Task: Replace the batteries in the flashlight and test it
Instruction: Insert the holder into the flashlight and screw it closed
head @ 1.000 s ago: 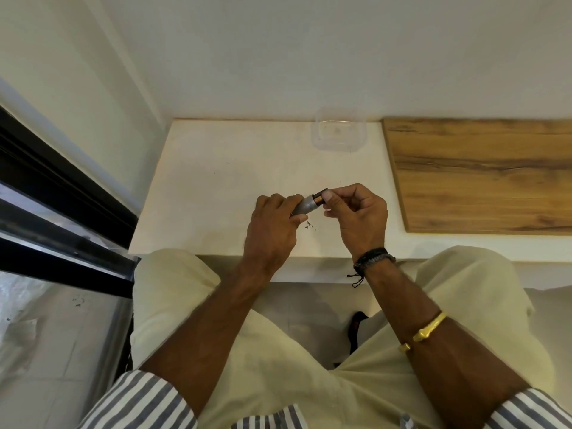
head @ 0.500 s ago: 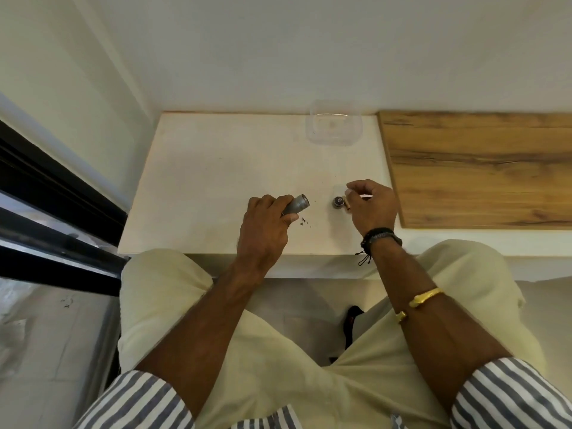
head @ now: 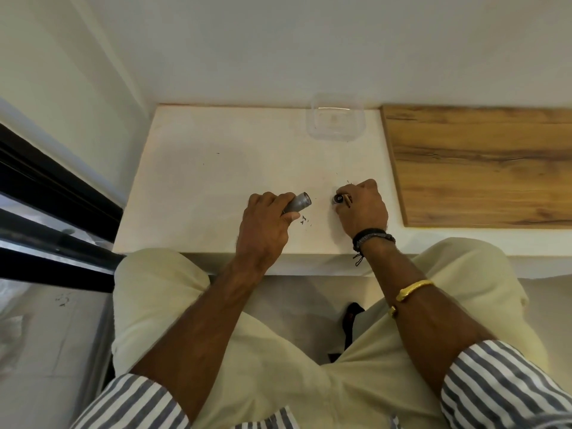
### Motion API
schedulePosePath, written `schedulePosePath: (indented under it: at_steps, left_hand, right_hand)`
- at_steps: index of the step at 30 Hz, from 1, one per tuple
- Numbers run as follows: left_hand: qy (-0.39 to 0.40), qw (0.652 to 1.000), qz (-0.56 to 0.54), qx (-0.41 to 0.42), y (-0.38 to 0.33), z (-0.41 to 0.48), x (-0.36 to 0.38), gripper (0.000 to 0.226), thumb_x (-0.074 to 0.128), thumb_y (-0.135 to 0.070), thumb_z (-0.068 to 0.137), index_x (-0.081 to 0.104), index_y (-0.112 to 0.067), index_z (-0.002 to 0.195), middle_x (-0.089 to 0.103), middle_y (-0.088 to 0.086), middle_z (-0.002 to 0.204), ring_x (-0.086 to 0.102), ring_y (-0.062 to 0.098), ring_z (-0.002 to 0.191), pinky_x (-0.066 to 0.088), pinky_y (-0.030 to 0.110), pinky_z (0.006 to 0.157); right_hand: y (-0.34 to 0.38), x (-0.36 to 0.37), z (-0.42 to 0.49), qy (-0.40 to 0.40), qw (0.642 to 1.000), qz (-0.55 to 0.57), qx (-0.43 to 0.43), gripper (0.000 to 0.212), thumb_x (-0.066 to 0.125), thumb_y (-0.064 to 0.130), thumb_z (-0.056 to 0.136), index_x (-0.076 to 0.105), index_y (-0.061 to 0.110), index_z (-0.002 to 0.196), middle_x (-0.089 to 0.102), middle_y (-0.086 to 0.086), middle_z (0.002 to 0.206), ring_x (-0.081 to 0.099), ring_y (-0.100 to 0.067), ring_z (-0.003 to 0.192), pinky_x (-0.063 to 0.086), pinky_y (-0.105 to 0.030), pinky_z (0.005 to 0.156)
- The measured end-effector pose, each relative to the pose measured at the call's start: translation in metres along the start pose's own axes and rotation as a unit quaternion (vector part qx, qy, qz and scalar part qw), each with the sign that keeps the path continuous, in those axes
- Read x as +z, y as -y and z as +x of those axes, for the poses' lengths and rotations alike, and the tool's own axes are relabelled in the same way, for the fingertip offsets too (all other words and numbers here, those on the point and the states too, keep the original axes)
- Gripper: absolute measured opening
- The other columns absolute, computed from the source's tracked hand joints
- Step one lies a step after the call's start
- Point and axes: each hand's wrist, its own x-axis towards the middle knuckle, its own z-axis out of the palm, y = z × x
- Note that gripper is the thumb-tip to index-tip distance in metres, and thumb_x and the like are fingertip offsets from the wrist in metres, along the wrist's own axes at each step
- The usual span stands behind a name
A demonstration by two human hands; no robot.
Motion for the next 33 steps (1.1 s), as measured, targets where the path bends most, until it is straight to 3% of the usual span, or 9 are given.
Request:
schedulePosePath:
  at_steps: [3, 7, 10, 14, 17, 22, 29, 33]
  left_hand:
    - [-0.005, 1.0, 0.001, -0.002, 0.002, 0.001, 0.0, 0.031, 0.057, -0.026, 0.098, 0.059, -0.013, 0.126, 0.063, 0.009, 0.105, 0.048, 0.026, 0.098, 0.046, 0.04, 0.082]
    - [-0.016, 1.0, -0.001, 0.003, 0.0, 0.0, 0.0, 0.029, 0.058, -0.021, 0.098, 0.06, -0.01, 0.125, 0.063, 0.012, 0.106, 0.052, 0.028, 0.095, 0.042, 0.034, 0.08]
    - [-0.022, 1.0, -0.002, 0.008, -0.001, 0.0, 0.001, 0.029, 0.059, -0.019, 0.097, 0.06, -0.01, 0.125, 0.063, 0.012, 0.107, 0.046, 0.019, 0.092, 0.036, 0.028, 0.079]
    - [-0.024, 0.999, 0.007, 0.023, -0.001, -0.002, 0.001, 0.03, 0.06, -0.018, 0.096, 0.06, -0.011, 0.125, 0.063, 0.012, 0.107, 0.049, 0.023, 0.093, 0.039, 0.03, 0.079]
    - [-0.023, 0.999, 0.024, 0.036, -0.001, -0.003, 0.002, 0.029, 0.059, -0.017, 0.097, 0.06, -0.013, 0.125, 0.062, 0.01, 0.108, 0.05, 0.025, 0.095, 0.04, 0.03, 0.08]
    - [-0.018, 0.998, 0.037, 0.046, 0.001, -0.005, 0.003, 0.03, 0.062, -0.015, 0.094, 0.061, -0.012, 0.125, 0.064, 0.012, 0.109, 0.052, 0.027, 0.095, 0.038, 0.028, 0.079]
    - [-0.009, 0.998, 0.026, 0.054, 0.006, -0.007, 0.001, 0.031, 0.059, -0.012, 0.096, 0.061, -0.013, 0.127, 0.063, 0.01, 0.108, 0.049, 0.025, 0.095, 0.034, 0.025, 0.079]
    - [-0.003, 0.998, 0.021, 0.057, 0.006, -0.007, 0.002, 0.031, 0.059, -0.01, 0.096, 0.061, -0.012, 0.127, 0.064, 0.011, 0.109, 0.051, 0.025, 0.095, 0.035, 0.026, 0.079]
  right_hand:
    - [0.005, -0.005, -0.004, -0.038, 0.997, 0.054, -0.026, 0.019, 0.07, 0.022, 0.088, 0.072, 0.018, 0.106, 0.063, -0.005, 0.116, 0.065, -0.025, 0.098, 0.057, -0.035, 0.078]
    - [0.016, -0.016, -0.016, -0.06, 0.972, 0.222, -0.044, 0.02, 0.073, 0.018, 0.081, 0.074, 0.017, 0.101, 0.076, 0.006, 0.094, 0.07, -0.01, 0.087, 0.059, -0.027, 0.082]
    - [0.022, -0.023, -0.026, -0.028, 0.952, 0.299, -0.05, 0.025, 0.069, 0.015, 0.086, 0.078, 0.021, 0.108, 0.075, 0.004, 0.101, 0.071, -0.01, 0.094, 0.06, -0.03, 0.088]
    - [0.025, -0.032, -0.038, 0.044, 0.95, 0.287, -0.113, 0.029, 0.073, 0.01, 0.086, 0.076, 0.018, 0.114, 0.073, -0.002, 0.105, 0.07, -0.017, 0.094, 0.061, -0.031, 0.087]
    - [0.027, -0.036, -0.045, 0.052, 0.943, 0.304, -0.128, 0.025, 0.078, 0.009, 0.082, 0.075, 0.017, 0.106, 0.075, -0.003, 0.092, 0.069, -0.015, 0.082, 0.06, -0.024, 0.078]
    - [0.03, -0.037, -0.048, 0.054, 0.946, 0.277, -0.157, 0.027, 0.078, 0.007, 0.084, 0.077, 0.017, 0.108, 0.074, 0.006, 0.095, 0.069, -0.002, 0.084, 0.053, -0.008, 0.077]
    - [0.031, -0.039, -0.051, 0.051, 0.952, 0.234, -0.19, 0.028, 0.077, 0.005, 0.086, 0.077, 0.013, 0.112, 0.077, -0.001, 0.106, 0.071, -0.015, 0.095, 0.057, -0.022, 0.09]
    - [0.031, -0.038, -0.052, 0.039, 0.955, 0.222, -0.192, 0.027, 0.077, 0.009, 0.087, 0.076, 0.013, 0.114, 0.077, -0.002, 0.106, 0.07, -0.014, 0.093, 0.056, -0.022, 0.091]
